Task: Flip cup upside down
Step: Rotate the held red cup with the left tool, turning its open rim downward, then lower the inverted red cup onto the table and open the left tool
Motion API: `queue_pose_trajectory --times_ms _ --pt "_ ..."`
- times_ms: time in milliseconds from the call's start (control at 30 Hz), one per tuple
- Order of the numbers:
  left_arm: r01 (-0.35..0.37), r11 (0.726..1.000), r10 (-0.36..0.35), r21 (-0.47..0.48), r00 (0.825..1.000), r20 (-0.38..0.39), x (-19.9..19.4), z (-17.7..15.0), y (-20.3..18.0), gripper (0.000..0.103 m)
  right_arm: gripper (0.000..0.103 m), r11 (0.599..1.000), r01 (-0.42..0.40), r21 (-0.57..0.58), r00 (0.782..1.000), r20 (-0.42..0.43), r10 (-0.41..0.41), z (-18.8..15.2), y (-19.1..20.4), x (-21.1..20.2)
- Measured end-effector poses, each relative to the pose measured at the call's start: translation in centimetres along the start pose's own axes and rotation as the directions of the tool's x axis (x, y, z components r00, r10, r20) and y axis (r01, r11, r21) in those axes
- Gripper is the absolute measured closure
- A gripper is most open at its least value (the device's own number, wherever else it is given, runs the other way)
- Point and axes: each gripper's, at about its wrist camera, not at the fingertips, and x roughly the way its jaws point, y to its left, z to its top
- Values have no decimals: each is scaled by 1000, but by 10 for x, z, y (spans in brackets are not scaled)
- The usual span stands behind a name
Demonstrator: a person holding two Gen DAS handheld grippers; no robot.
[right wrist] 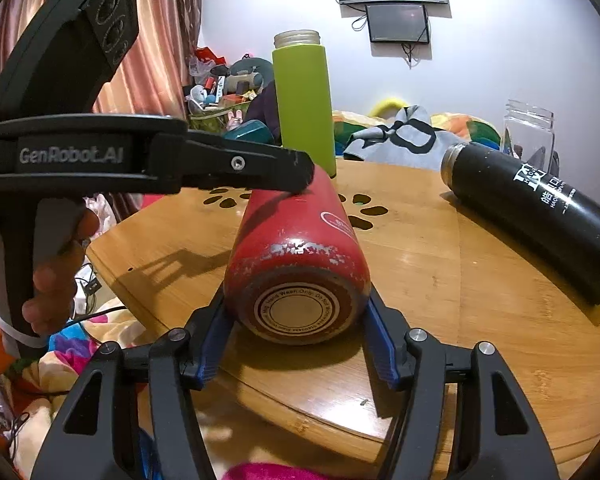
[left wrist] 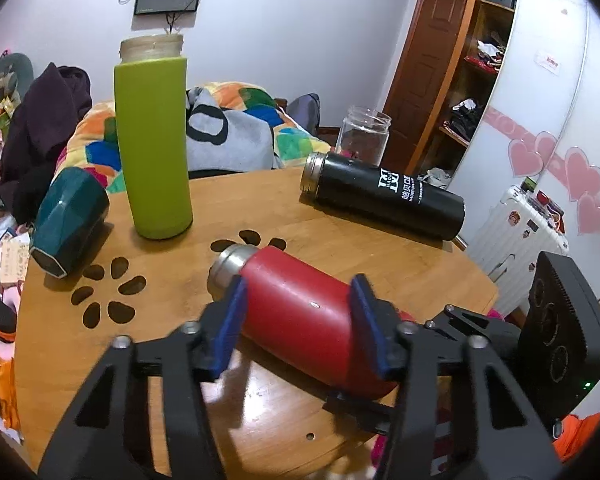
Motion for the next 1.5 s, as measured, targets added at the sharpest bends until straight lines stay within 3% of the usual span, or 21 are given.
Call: queue_pose_trajectory --times_ms 267,700,1500 --pt "-12 1000 11 22 999 44 -14 8 2 81 47 999 41 -25 994 100 -38 10 8 -29" --pt "21 1000 -20 -10 996 81 -24 14 15 84 47 998 56 -4 984 169 -55 43 8 -40" --pt "5 994 2 -107 998 68 -3 20 53 87 46 997 82 3 992 96 -82 78 11 6"
